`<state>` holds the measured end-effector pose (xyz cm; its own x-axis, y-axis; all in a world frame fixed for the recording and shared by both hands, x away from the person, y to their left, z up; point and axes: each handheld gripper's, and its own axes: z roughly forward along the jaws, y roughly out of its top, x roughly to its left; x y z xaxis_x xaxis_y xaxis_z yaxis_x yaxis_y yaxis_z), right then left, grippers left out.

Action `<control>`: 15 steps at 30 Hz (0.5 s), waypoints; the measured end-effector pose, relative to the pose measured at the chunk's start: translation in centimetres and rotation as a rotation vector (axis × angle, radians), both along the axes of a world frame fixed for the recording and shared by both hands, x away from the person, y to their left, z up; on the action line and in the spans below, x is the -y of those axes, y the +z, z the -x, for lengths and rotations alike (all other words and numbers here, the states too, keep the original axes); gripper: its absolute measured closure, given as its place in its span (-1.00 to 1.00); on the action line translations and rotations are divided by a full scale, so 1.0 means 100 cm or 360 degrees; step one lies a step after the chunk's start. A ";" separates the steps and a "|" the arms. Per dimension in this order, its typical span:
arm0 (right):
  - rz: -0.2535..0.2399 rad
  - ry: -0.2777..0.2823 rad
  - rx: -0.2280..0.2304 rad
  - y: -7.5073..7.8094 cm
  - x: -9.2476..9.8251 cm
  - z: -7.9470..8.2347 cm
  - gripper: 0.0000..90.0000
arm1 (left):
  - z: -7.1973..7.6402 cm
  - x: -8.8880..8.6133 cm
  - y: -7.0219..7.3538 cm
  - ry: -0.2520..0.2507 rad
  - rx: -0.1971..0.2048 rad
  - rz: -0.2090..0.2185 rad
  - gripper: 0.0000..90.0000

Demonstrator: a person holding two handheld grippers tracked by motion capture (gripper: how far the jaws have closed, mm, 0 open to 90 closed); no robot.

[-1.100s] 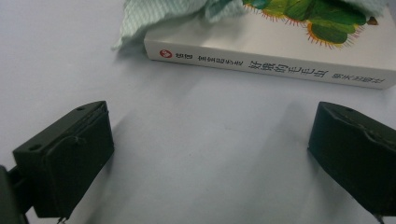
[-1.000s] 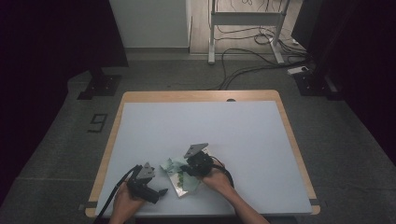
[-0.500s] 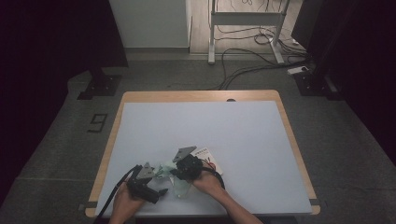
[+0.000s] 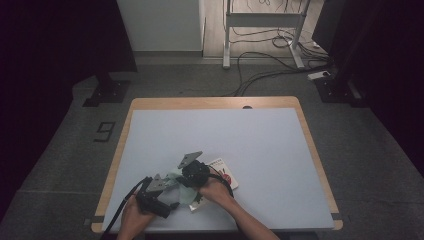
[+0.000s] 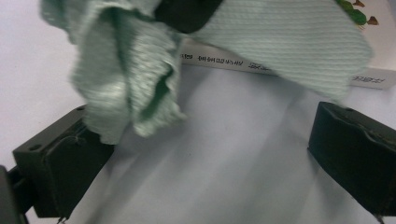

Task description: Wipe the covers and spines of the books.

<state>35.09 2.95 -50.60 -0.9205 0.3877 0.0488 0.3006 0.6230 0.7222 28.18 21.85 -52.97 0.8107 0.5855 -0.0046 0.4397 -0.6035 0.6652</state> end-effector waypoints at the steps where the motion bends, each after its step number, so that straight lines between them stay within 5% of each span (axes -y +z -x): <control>1: -0.0004 -0.0004 0.0001 0.000 -0.001 -0.002 0.62 | 0.000 0.000 0.000 0.0000 0.0000 0.0000 -1.00; 8: 0.0025 -0.0042 0.0014 0.001 0.001 -0.008 0.62 | 0.000 0.000 0.000 0.0000 0.0001 0.0001 -1.00; 15: 0.0028 -0.0159 0.0006 -0.001 0.026 -0.023 0.62 | 0.000 0.000 0.000 0.0000 0.0001 0.0000 -1.00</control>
<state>37.38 0.34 -50.66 -0.8772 0.4786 0.0380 0.3595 0.6024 0.7127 28.17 21.85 -52.98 0.8107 0.5855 -0.0041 0.4394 -0.6036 0.6653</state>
